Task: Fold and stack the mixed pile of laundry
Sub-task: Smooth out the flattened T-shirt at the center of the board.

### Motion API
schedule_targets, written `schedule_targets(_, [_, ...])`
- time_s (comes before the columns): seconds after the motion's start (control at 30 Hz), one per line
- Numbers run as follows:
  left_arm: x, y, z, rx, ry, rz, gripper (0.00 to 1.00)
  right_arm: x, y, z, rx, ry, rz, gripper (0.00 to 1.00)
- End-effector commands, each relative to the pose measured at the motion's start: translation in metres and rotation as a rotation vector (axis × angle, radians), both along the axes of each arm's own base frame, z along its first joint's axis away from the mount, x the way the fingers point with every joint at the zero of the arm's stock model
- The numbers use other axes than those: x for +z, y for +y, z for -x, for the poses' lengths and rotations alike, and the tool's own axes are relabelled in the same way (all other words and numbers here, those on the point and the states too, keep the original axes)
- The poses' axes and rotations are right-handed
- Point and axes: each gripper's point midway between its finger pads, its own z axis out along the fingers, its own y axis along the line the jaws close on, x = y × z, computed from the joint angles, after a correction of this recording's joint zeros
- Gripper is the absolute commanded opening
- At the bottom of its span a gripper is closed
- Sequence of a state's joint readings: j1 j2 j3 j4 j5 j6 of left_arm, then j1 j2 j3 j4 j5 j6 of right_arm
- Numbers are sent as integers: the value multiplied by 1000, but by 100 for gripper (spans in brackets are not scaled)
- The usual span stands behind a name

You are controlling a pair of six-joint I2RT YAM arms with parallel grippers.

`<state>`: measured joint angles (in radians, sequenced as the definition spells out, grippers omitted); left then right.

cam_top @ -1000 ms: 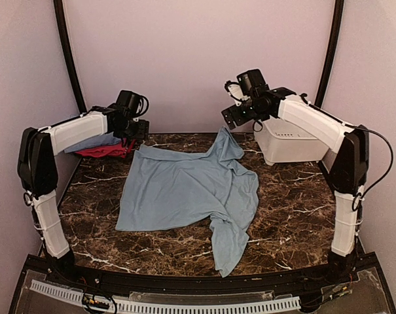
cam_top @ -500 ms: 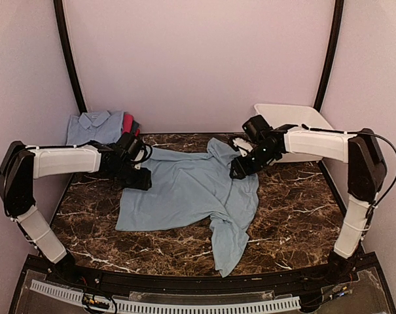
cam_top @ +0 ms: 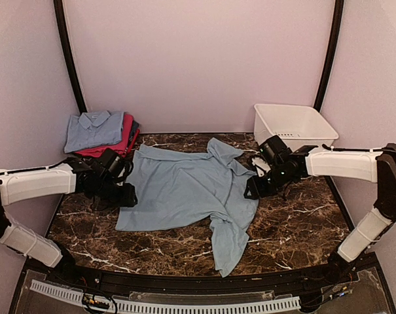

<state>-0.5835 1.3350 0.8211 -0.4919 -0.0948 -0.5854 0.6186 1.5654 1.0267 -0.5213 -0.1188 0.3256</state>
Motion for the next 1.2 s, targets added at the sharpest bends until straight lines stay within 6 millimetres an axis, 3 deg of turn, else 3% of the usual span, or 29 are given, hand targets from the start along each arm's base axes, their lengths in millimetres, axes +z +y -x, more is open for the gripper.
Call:
schedule_targets(0.0, [-20, 27, 26, 135, 113, -21, 56, -14, -10, -1, -96, 35, -42, 51])
schedule_targets(0.23, [-37, 51, 49, 296, 175, -8, 56, -43, -17, -3, -133, 89, -38, 50])
schedule_targets(0.53, [-51, 48, 63, 333, 239, 41, 47, -55, -5, 0, -118, 128, -105, 37])
schedule_targets(0.67, [-64, 49, 74, 363, 289, 51, 42, -55, -4, 0, -121, 130, -115, 25])
schedule_targets(0.77, [-73, 50, 79, 392, 315, 47, 36, -55, -6, 1, -131, 131, -123, 8])
schedule_targets(0.83, [-76, 54, 80, 415, 325, 26, 29, -54, -13, 2, -151, 130, -126, 0])
schedule_targets(1.03, [-66, 82, 72, 522, 292, -18, 1, -48, -47, 3, -246, 103, -114, 0])
schedule_targets(1.17, [-43, 112, 63, 603, 219, -68, 0, -43, -71, 5, -319, 78, -97, 0])
